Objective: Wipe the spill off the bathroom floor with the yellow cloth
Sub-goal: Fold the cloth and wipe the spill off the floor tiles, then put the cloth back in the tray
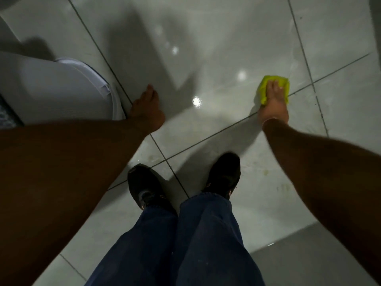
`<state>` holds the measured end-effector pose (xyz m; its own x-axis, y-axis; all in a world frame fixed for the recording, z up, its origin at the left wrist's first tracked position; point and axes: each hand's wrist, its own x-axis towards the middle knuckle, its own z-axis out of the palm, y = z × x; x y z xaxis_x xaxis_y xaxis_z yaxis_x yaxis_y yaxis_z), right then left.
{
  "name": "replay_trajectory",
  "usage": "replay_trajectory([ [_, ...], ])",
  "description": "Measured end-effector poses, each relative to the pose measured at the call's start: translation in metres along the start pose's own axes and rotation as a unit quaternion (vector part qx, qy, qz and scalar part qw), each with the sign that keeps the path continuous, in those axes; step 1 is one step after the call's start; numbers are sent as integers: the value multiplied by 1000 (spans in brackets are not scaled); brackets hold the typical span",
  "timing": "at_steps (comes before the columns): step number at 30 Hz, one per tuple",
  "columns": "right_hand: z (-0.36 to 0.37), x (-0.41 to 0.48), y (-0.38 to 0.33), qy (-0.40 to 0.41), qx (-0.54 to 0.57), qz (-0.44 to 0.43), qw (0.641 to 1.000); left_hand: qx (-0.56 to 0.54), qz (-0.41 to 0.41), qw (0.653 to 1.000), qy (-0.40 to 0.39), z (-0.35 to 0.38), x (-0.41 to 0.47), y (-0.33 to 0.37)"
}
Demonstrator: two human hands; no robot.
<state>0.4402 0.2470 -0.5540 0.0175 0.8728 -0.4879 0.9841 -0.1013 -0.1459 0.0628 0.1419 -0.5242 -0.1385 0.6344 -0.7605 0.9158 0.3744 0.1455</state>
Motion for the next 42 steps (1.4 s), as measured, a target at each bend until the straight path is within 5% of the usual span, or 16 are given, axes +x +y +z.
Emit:
replay_trajectory([
  [5, -31, 10, -27, -53, 53, 60, 995, -9, -9, 1000, -9, -10, -30, 30],
  [13, -111, -149, -136, -119, 170, -26, 978, -57, 20, 998, 13, -67, -180, 93],
  [18, -189, -217, -195, -69, 289, -87, 951, -115, 21, 989, 85, -114, -274, 100],
  [22, -235, -250, -238, -53, 315, -48, 946, -137, 26, 979, 147, -145, -323, 81],
  [26, -257, -292, -289, -61, 267, -157, 949, -154, -41, 967, 198, -168, -361, 40],
  [32, -237, -343, -385, -250, 314, -312, 861, -184, -202, 928, 255, -171, -401, -46],
  [37, -177, -355, -441, -126, 101, -376, 913, -220, -277, 895, 272, -153, -412, -101],
  [42, -121, -370, -425, -198, -103, -415, 882, -218, -282, 897, 263, -137, -410, -116],
])
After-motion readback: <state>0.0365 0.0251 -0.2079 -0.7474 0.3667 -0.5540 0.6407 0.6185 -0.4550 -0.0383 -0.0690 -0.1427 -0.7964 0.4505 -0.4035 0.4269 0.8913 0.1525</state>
